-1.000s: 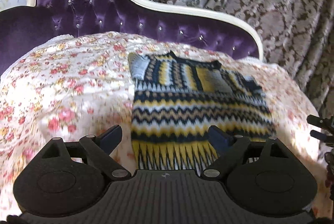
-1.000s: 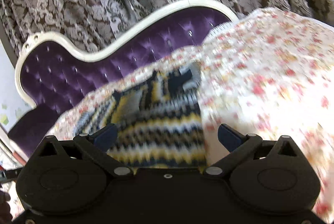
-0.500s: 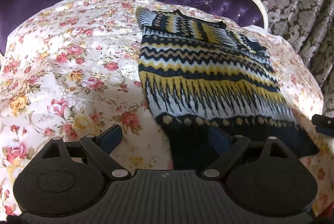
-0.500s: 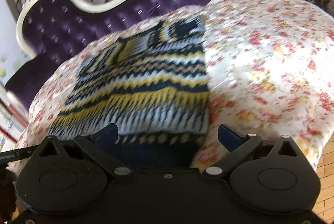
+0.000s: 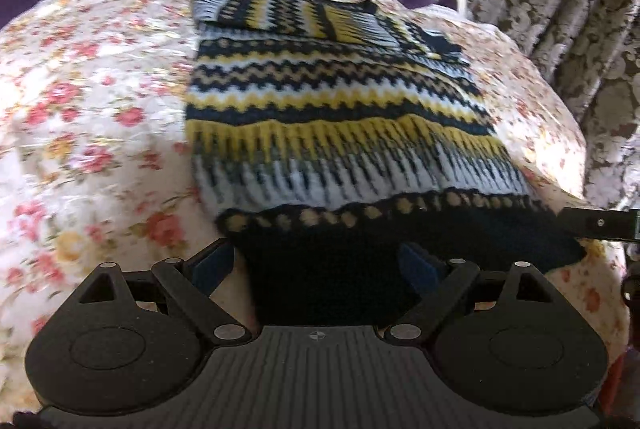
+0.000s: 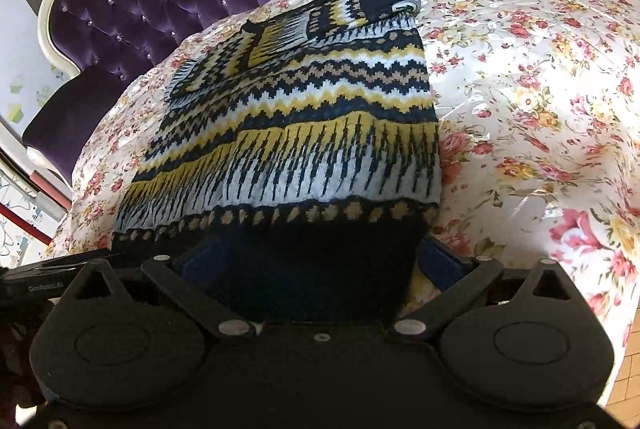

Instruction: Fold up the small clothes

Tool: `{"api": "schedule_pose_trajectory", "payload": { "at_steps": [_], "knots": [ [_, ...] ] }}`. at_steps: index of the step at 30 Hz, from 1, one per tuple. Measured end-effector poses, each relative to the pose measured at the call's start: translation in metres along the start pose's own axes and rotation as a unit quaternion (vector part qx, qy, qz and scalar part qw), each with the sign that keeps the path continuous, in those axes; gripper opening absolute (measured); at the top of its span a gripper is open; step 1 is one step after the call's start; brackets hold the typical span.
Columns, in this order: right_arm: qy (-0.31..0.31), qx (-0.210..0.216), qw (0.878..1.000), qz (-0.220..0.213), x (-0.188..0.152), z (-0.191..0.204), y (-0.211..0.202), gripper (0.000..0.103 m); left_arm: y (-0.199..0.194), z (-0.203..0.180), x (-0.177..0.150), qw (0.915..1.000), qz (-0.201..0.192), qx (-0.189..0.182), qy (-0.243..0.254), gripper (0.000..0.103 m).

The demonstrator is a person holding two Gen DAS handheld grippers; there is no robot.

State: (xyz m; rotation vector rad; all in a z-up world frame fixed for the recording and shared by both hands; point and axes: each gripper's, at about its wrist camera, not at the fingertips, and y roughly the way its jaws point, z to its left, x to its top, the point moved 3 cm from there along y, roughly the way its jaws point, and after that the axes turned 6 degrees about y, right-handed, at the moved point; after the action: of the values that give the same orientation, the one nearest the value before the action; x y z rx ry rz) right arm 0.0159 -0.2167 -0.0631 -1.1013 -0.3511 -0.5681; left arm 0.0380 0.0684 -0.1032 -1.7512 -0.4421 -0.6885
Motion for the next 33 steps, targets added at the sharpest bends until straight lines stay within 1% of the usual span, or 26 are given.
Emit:
{"api": "schedule_pose_trajectory", "payload": {
  "at_steps": [5,9,11,12,15,16,17,18,19,20,21,23,25,28,33],
  "knots": [
    [-0.010,-0.005,1.000,0.019,0.007,0.002,0.007,0.102,0.007,-0.001,0.005,0.9997,0.015,-0.022,0.002,0.089],
    [-0.054,-0.012,0.997,0.062,0.008,0.007,0.015,0.102,0.008,-0.002,0.004,0.9989,0.026,-0.038,0.010,0.089],
    [-0.070,-0.009,0.994,0.082,0.007,0.006,0.016,0.101,0.007,-0.004,0.002,0.9983,0.030,-0.047,0.015,0.085],
    [-0.076,-0.006,0.993,0.089,0.006,0.006,0.016,0.101,0.006,-0.004,0.001,0.9981,0.032,-0.050,0.015,0.081],
    [-0.074,0.001,0.993,0.097,0.007,0.004,0.014,0.099,0.005,-0.004,-0.002,0.9977,0.033,-0.058,0.012,0.075],
    [-0.069,0.004,0.993,0.095,0.008,0.003,0.013,0.095,0.005,-0.004,-0.002,0.9978,0.032,-0.058,0.010,0.070],
    [-0.062,0.007,0.994,0.093,0.009,0.001,0.014,0.082,0.005,-0.003,-0.002,0.9980,0.029,-0.056,0.007,0.066],
    [-0.049,0.011,0.994,0.094,0.009,-0.003,0.016,0.072,0.006,-0.002,-0.002,0.9982,0.027,-0.053,0.005,0.053],
    [-0.033,0.011,0.995,0.096,0.011,-0.008,0.019,0.050,0.006,0.000,-0.001,0.9985,0.025,-0.048,0.001,0.038],
    [-0.018,0.012,0.995,0.097,0.011,-0.014,0.021,0.027,0.006,0.002,-0.001,0.9987,0.022,-0.045,-0.006,0.030],
    [-0.004,0.022,0.995,0.095,0.011,-0.021,0.022,0.025,0.006,0.006,-0.001,0.9986,0.019,-0.048,-0.015,0.021],
    [0.022,0.043,0.996,0.081,0.010,-0.030,0.017,0.020,0.004,0.013,-0.002,0.9976,0.011,-0.056,-0.039,0.015],
    [0.037,0.059,0.996,0.063,0.010,-0.034,0.009,0.020,-0.001,0.016,-0.002,0.9973,0.000,-0.055,-0.049,0.008],
    [0.061,0.092,0.993,0.031,0.011,-0.039,-0.003,0.019,-0.010,0.018,0.000,0.9963,-0.022,-0.056,-0.061,0.008],
    [0.075,0.133,0.988,-0.014,0.022,-0.038,-0.020,0.018,-0.027,0.019,0.011,0.9924,-0.061,-0.067,-0.083,0.008]
  ]
}}
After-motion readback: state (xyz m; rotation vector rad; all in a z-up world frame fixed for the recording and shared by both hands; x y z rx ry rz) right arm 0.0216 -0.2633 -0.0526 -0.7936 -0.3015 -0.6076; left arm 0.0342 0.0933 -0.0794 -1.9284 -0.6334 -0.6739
